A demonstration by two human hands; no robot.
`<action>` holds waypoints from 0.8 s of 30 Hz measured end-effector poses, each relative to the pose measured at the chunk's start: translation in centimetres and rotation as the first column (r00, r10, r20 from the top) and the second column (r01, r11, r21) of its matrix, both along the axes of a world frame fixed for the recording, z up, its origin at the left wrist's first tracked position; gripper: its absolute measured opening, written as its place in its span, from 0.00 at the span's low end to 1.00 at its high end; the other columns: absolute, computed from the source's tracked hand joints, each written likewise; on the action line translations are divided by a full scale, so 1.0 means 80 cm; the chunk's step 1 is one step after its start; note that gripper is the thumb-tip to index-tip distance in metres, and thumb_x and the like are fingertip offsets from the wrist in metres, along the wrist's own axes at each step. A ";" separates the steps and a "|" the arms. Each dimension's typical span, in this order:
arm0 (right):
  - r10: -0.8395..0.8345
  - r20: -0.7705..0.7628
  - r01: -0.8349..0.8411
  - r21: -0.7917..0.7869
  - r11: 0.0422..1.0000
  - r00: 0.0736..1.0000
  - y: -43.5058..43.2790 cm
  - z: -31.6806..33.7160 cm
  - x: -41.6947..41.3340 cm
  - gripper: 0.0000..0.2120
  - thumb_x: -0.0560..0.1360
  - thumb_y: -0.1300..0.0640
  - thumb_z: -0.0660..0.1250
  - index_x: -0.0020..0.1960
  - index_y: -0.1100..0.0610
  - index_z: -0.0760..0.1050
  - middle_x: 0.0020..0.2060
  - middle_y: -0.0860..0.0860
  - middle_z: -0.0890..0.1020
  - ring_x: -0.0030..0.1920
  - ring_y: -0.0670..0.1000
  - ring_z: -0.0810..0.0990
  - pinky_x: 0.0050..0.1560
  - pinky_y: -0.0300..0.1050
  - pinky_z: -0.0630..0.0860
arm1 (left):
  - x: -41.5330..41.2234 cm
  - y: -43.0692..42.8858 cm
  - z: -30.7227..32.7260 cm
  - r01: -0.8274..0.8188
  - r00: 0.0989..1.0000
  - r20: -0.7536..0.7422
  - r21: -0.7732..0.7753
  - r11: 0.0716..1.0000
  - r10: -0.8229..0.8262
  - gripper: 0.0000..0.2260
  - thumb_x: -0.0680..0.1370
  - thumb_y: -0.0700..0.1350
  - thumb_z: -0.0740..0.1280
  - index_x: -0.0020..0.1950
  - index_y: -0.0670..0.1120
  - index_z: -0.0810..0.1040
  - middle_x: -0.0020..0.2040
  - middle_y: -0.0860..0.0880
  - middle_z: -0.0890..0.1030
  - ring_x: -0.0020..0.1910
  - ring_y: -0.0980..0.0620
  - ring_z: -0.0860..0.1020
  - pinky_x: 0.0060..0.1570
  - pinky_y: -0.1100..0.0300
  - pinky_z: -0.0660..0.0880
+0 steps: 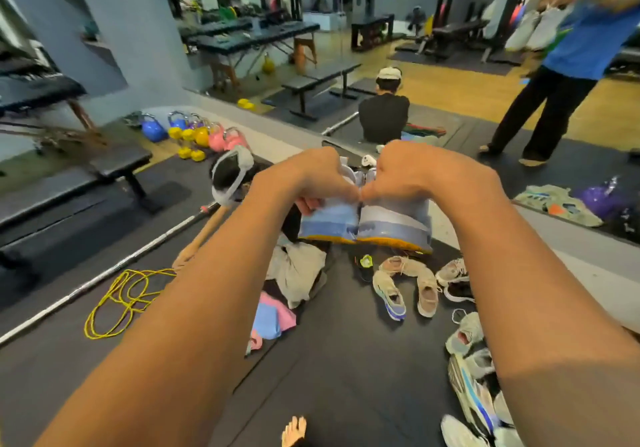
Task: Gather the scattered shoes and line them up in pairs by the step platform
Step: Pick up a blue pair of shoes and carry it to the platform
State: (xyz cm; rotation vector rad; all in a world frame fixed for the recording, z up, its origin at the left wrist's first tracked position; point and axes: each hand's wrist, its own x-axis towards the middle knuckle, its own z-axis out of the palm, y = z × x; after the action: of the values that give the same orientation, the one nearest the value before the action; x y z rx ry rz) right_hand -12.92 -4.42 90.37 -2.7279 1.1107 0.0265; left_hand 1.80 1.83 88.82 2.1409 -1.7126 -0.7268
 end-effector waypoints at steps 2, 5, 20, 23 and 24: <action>0.077 0.029 -0.077 -0.004 0.997 0.997 0.039 0.035 0.003 0.24 0.67 0.40 0.71 0.30 0.60 0.70 0.28 0.54 0.71 0.29 0.53 0.68 0.29 0.44 0.62 | 0.000 0.055 0.027 -0.088 0.996 0.004 -0.069 0.994 0.088 0.07 0.65 0.58 0.71 0.28 0.60 0.80 0.20 0.52 0.75 0.18 0.55 0.75 0.22 0.64 0.73; 0.219 0.033 -0.219 -0.011 0.976 0.975 0.115 0.084 0.025 0.22 0.66 0.42 0.72 0.31 0.59 0.69 0.27 0.53 0.69 0.29 0.53 0.65 0.29 0.43 0.61 | 0.014 0.146 0.056 -0.262 0.962 0.046 -0.142 0.955 0.271 0.13 0.66 0.56 0.70 0.31 0.47 0.78 0.22 0.51 0.75 0.20 0.54 0.74 0.21 0.66 0.69; 0.906 0.055 -0.908 0.005 0.420 0.419 0.678 0.112 0.249 0.23 0.67 0.39 0.71 0.43 0.60 0.82 0.39 0.58 0.80 0.39 0.55 0.75 0.36 0.45 0.69 | 0.091 0.804 0.088 -0.862 0.397 0.291 -0.208 0.462 0.871 0.26 0.60 0.62 0.59 0.43 0.45 0.82 0.35 0.46 0.81 0.37 0.43 0.79 0.32 0.57 0.74; 0.961 0.079 -0.964 0.016 0.266 0.267 0.810 0.101 0.275 0.23 0.69 0.40 0.71 0.44 0.61 0.81 0.36 0.57 0.78 0.37 0.55 0.73 0.32 0.45 0.65 | 0.086 0.940 0.078 -0.920 0.221 0.321 -0.245 0.307 0.921 0.24 0.61 0.64 0.60 0.39 0.45 0.81 0.47 0.43 0.83 0.45 0.43 0.79 0.35 0.56 0.72; 0.973 0.086 -0.977 0.022 0.214 0.215 0.852 0.097 0.281 0.23 0.69 0.40 0.71 0.42 0.62 0.81 0.34 0.57 0.77 0.35 0.55 0.72 0.31 0.45 0.64 | 0.081 0.982 0.073 -0.931 0.166 0.319 -0.261 0.254 0.933 0.21 0.64 0.62 0.63 0.33 0.44 0.77 0.47 0.42 0.83 0.44 0.43 0.79 0.32 0.56 0.69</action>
State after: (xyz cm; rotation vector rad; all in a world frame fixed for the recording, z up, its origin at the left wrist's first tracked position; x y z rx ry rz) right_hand 9.57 63.77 98.16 -2.7847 -0.8440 0.1676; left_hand 8.31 80.38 94.69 2.8404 -0.0944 0.1673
